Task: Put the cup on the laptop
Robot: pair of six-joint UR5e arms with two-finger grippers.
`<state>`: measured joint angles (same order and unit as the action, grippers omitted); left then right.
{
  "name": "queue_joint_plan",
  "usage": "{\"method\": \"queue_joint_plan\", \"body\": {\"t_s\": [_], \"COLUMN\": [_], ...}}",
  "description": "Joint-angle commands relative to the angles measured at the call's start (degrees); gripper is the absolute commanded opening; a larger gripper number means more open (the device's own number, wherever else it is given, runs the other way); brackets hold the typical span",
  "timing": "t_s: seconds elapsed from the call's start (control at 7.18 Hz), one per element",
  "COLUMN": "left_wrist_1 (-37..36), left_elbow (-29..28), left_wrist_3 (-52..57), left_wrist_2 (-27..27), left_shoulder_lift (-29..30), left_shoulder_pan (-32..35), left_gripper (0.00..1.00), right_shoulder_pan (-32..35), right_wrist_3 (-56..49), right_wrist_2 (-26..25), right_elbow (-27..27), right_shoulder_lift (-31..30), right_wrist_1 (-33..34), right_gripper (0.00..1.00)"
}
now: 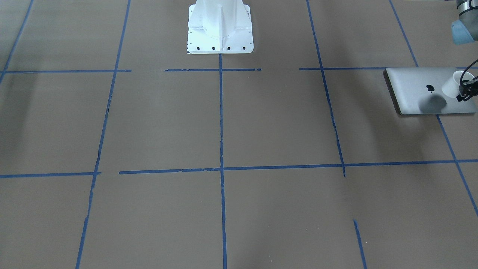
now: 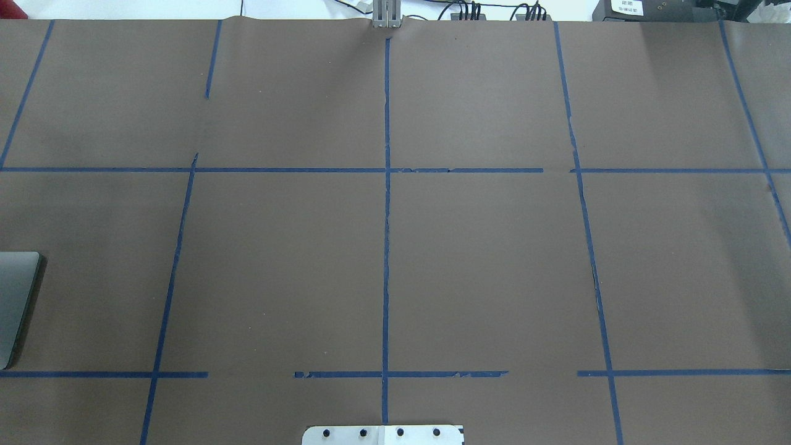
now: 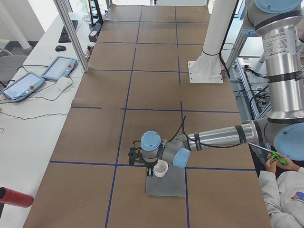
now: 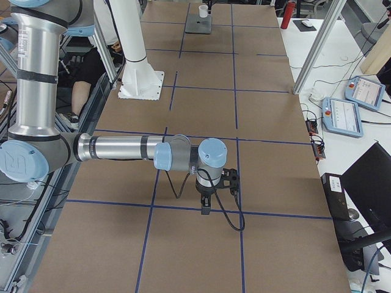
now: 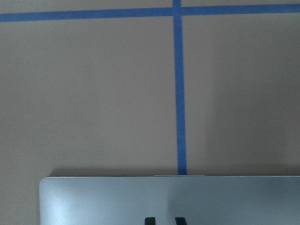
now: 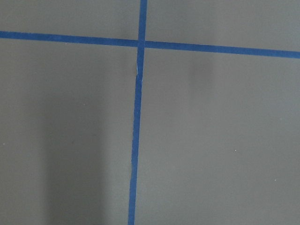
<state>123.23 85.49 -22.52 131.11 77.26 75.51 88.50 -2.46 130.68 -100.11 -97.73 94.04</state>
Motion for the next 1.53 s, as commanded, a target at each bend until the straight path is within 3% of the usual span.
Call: {"method": "queue_joint_plan", "body": {"t_s": [0.0, 0.42, 0.84, 1.11, 1.25, 1.39], "left_wrist_1": [1.4, 8.66, 8.96, 8.79, 8.61, 8.0], "left_elbow": [-0.76, -0.76, -0.93, -0.93, -0.67, 0.72], "left_wrist_3": [-2.52, -7.26, -7.8, -7.63, -7.45, -7.28], "left_wrist_2": [0.11, 0.2, 0.29, 0.2, 0.29, 0.55], "left_shoulder_lift": [-0.09, -2.01, -2.37, -2.37, -2.37, -2.37], "left_shoulder_pan": [-1.67, -5.62, -6.6, -7.04, -6.96, -6.69], "left_gripper": [0.0, 0.0, 0.0, 0.87, 0.99, 0.99], "right_shoulder_pan": [0.0, 0.0, 0.0, 0.0, 0.0, 0.0], "right_wrist_3": [0.0, 0.0, 0.0, 0.0, 0.0, 0.0], "right_wrist_2": [0.01, -0.08, 0.01, 0.01, 0.01, -0.08], "right_elbow": [0.0, 0.0, 0.0, 0.0, 0.0, 0.0], "right_shoulder_lift": [0.0, 0.0, 0.0, 0.0, 0.0, 0.0], "right_wrist_1": [0.0, 0.0, 0.0, 0.0, 0.0, 0.0], "right_gripper": [1.0, 1.0, 1.0, 1.0, 1.0, 1.0]}}
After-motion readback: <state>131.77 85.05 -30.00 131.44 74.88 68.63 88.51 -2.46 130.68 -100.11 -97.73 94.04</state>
